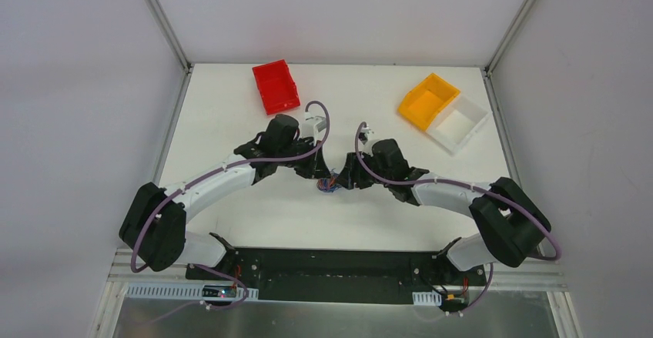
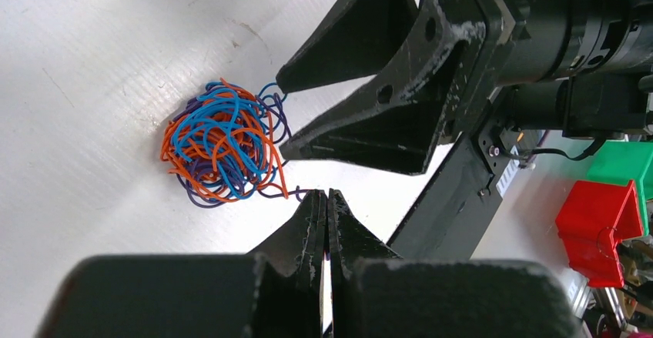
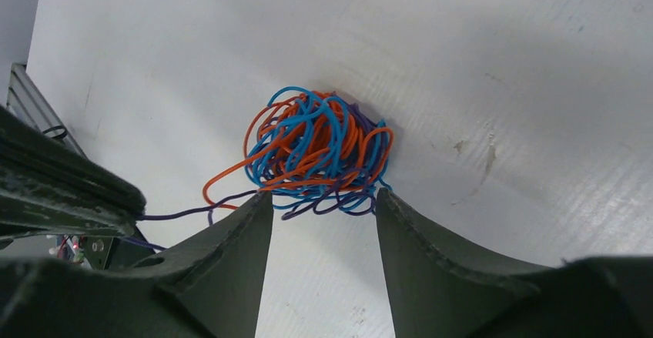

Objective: Untangle the cables

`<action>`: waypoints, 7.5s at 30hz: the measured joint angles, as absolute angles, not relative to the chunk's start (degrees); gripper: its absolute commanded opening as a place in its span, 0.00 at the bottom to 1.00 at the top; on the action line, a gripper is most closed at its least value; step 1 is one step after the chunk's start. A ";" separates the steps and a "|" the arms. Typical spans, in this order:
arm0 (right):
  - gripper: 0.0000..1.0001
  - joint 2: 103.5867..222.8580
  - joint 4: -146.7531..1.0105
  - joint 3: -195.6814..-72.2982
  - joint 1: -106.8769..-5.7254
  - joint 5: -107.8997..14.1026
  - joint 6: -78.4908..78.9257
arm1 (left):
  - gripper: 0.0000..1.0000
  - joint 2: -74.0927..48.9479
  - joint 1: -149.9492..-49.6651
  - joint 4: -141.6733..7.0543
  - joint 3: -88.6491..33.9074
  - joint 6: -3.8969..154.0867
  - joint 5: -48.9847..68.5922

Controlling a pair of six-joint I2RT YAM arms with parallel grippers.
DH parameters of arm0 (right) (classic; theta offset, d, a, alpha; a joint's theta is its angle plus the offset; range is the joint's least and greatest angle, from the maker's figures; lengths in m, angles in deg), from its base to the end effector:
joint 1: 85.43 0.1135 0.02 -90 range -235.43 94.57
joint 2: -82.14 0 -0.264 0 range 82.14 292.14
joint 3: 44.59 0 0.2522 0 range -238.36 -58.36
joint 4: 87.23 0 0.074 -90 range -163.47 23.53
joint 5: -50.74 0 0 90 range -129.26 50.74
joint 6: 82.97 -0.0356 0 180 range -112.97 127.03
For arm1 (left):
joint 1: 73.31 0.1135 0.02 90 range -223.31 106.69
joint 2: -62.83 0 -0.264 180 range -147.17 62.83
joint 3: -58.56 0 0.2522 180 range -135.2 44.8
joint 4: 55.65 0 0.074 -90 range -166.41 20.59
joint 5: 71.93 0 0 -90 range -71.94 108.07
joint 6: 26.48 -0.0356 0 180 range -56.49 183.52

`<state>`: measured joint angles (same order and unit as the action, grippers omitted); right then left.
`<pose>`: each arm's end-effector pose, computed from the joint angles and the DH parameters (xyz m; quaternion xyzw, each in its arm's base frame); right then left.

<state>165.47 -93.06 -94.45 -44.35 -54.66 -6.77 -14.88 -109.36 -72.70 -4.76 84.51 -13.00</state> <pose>0.2167 0.2014 0.1864 -0.2673 0.8076 0.3382 0.4025 0.2295 -0.1898 0.2543 0.2400 0.8160 -0.4302 0.3025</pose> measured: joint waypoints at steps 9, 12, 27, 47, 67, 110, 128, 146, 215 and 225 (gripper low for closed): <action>0.49 165.45 -94.92 -90.91 -45.00 -48.75 -10.81 | 0.00 -14.73 -109.36 -72.79 -3.89 84.49 -12.92; 0.46 165.45 -95.82 -89.58 -46.34 -48.65 -13.02 | 0.00 -14.70 -109.36 -72.81 -3.74 84.49 -12.90; 0.43 165.51 -105.85 -85.91 -49.27 -53.56 -24.89 | 0.00 -14.24 -109.36 -73.16 -2.69 84.47 -12.55; 0.25 169.08 -109.43 -83.13 -51.34 -56.08 -35.16 | 0.00 -13.09 -109.36 -73.25 -1.42 84.47 -11.45; 0.00 166.32 -104.89 -83.55 -53.59 -56.38 -35.95 | 0.00 -10.27 -109.30 -75.78 -0.37 85.01 -0.83; 0.00 132.90 -61.46 -85.91 -74.07 -25.26 -29.22 | 0.00 19.28 -91.18 -101.79 8.50 113.51 54.05; 0.00 143.37 -63.75 -104.40 -67.63 -55.03 -20.47 | 0.87 6.63 -100.60 -80.02 6.41 90.80 15.85; 0.00 144.75 -56.67 -119.83 -66.73 -60.43 -20.41 | 0.76 -4.93 -108.16 -51.39 5.07 78.50 -2.05; 0.00 131.48 -43.97 -103.74 -76.83 -27.29 -27.53 | 0.00 -6.59 -89.93 -64.97 5.53 90.87 5.75; 0.78 133.01 -45.96 -102.36 -77.85 -31.82 -27.25 | 0.00 0.66 -89.76 -68.16 7.91 92.40 4.81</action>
